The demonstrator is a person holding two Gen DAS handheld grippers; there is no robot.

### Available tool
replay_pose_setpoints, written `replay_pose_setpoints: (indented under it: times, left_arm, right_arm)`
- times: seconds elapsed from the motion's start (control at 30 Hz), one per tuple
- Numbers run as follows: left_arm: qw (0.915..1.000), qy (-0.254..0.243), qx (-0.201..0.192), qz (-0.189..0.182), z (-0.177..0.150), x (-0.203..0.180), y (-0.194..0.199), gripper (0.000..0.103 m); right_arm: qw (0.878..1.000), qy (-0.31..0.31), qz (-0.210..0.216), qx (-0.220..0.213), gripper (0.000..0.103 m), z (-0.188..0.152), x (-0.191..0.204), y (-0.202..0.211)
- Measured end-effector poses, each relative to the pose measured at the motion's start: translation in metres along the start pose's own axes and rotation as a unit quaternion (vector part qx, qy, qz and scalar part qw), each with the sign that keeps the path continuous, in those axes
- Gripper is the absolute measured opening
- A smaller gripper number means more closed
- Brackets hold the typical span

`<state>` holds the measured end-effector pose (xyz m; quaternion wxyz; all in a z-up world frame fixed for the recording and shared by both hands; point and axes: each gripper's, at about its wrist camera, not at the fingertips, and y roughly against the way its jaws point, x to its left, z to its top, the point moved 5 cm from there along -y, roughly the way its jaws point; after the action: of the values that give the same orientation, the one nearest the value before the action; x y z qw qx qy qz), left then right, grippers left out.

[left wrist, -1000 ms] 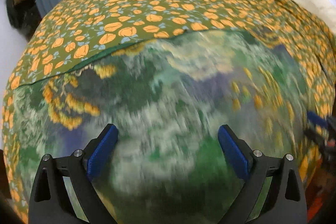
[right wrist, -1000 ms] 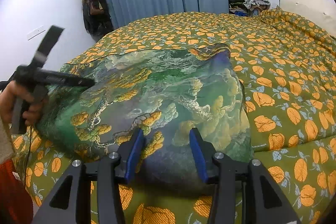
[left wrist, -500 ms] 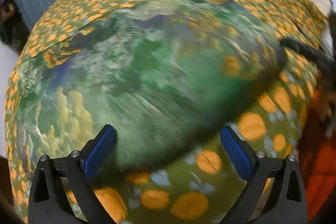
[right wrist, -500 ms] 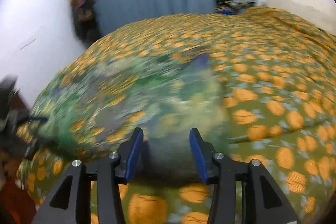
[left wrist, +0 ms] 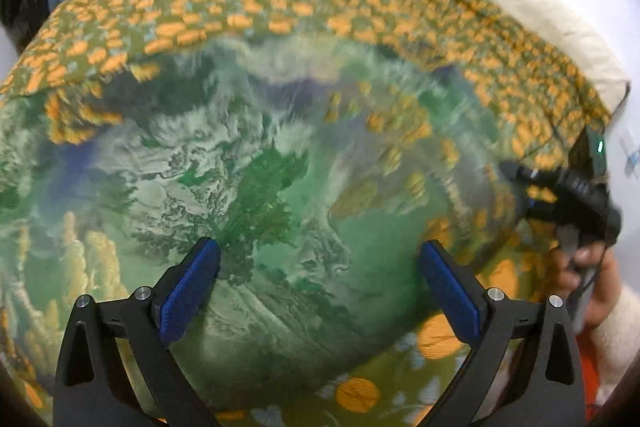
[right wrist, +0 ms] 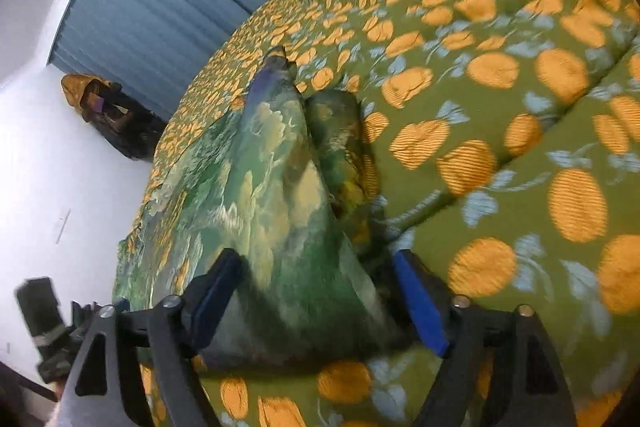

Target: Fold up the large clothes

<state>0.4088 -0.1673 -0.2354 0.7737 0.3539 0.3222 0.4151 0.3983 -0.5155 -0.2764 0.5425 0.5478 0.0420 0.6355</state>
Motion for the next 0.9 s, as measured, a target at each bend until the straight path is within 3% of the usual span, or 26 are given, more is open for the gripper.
replay_pose_setpoints:
  times: [0.1,0.17,0.23,0.33,0.5,0.6,0.7,0.83,0.9]
  left_arm:
    - [0.9990,-0.038,0.012,0.020,-0.007,-0.008,-0.009,0.102]
    - [0.9984,-0.048,0.021,0.022,-0.007,-0.011,-0.006,0.102]
    - [0.9979,-0.046,0.033,0.030,0.002,-0.013,0.004,0.097]
    - [0.9988,-0.038,0.031,0.000,0.029,-0.025,0.034,0.084]
    - [0.9938,-0.064,0.024,-0.087,0.074,-0.078,0.082,0.086]
    - [0.9862,-0.081,0.059,-0.132,0.093,-0.114,0.090,0.086]
    - [0.9821,-0.093,0.106,-0.124,0.099,-0.127,0.082,0.086]
    - [0.9799,-0.144,0.134,-0.031,0.089,-0.123,0.078,0.089]
    - [0.9775,-0.156,0.141,0.005,0.081,-0.115,0.077,0.089]
  right_arm:
    - [0.998,-0.047,0.033,0.024,0.078,-0.005,-0.010,-0.010]
    - [0.998,-0.044,0.046,0.029,0.046,-0.007,-0.007,-0.004]
    - [0.997,-0.038,0.063,0.015,0.039,-0.008,0.001,0.010]
    - [0.998,0.014,0.062,-0.021,0.037,-0.012,0.030,0.037]
    - [0.984,0.156,0.039,-0.076,0.037,-0.030,0.109,0.073]
    - [0.963,0.247,0.017,-0.102,0.037,-0.045,0.156,0.086]
    - [0.933,0.342,-0.004,-0.115,0.037,-0.072,0.201,0.087]
    - [0.878,0.459,-0.030,-0.131,0.037,-0.113,0.251,0.076]
    - [0.862,0.489,-0.028,-0.131,0.037,-0.131,0.263,0.071]
